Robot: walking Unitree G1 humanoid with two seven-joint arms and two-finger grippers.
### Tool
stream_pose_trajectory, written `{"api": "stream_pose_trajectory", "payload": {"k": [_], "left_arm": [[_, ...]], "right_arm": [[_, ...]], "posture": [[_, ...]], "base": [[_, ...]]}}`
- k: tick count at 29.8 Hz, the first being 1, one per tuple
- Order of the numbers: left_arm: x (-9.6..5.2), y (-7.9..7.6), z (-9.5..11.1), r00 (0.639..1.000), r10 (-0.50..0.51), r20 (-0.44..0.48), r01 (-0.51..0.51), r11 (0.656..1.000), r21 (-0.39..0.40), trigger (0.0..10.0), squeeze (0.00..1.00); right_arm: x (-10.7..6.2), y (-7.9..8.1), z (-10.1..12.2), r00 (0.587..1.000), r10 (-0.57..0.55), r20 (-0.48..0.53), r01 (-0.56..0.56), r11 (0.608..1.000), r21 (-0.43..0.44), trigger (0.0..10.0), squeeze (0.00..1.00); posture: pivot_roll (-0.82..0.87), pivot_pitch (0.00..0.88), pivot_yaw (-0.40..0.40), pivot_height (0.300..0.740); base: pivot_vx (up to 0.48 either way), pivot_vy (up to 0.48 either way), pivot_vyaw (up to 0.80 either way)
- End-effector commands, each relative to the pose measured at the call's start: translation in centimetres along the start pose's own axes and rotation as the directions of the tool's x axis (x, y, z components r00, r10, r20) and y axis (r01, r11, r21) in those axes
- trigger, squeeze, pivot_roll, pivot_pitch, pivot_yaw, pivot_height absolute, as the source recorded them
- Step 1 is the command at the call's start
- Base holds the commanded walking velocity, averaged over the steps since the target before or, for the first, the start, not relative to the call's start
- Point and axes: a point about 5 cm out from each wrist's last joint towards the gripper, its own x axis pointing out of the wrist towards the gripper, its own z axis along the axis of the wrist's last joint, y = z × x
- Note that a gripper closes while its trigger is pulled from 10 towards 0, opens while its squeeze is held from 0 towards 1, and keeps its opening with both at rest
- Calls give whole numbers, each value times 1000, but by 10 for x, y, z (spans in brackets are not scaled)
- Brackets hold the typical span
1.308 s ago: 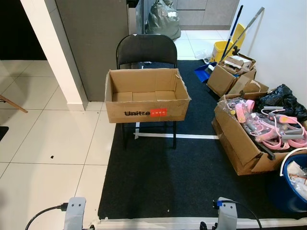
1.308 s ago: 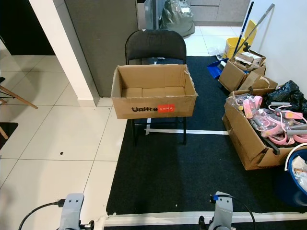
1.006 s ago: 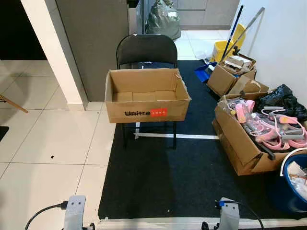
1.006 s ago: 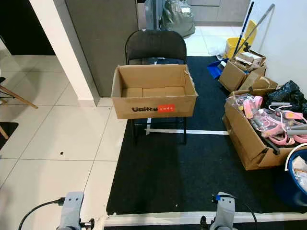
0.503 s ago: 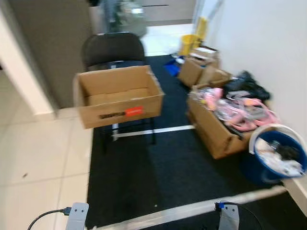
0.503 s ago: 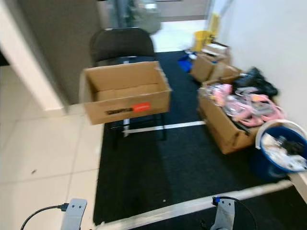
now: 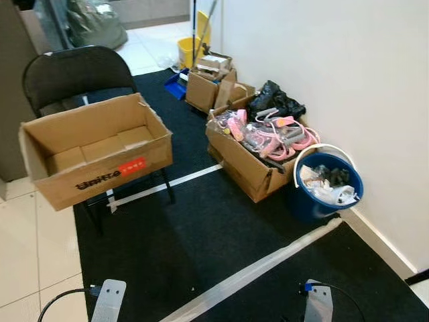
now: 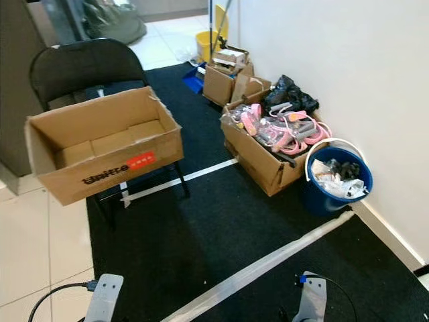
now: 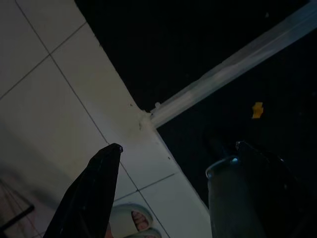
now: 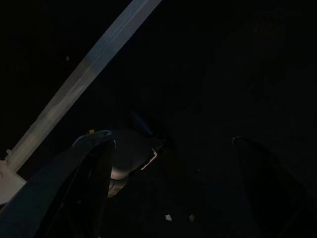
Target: Picking trash to rubbish bin
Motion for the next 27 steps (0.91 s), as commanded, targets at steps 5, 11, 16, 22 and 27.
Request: {"api": "stream_pose_trajectory", "payload": {"k": [5, 11, 16, 22, 27], "left_arm": [[-2, 4, -9, 1000, 16, -22, -16, 1000, -11, 10000, 0], [-1, 5, -8, 1000, 13, -21, -14, 1000, -17, 10000, 0], [-1, 3, -8, 999, -33, -28, 32, 999, -34, 10000, 0], [-1, 2, -5, 998, -54, -14, 52, 995, -87, 10000, 0], [-1, 1, -5, 998, -70, -12, 68, 992, -105, 10000, 0]], "right_arm": [[0, 2, -4, 1000, 6, -16, -5, 1000, 4, 10000, 0], [0, 4, -5, 1000, 11, -16, -11, 1000, 5, 10000, 0], [0, 5, -5, 1000, 14, -16, -14, 1000, 5, 10000, 0], [0, 7, -5, 1000, 17, -17, -17, 1000, 5, 10000, 0], [0, 7, -5, 1000, 17, -17, -17, 1000, 1, 10000, 0]], "posture": [[8, 64, 26, 740], [11, 65, 30, 740], [13, 63, 32, 740], [13, 62, 32, 740], [13, 62, 32, 740]], "base": [[0, 0, -781], [0, 0, -781], [0, 0, -781], [0, 0, -781], [0, 0, -781]]}}
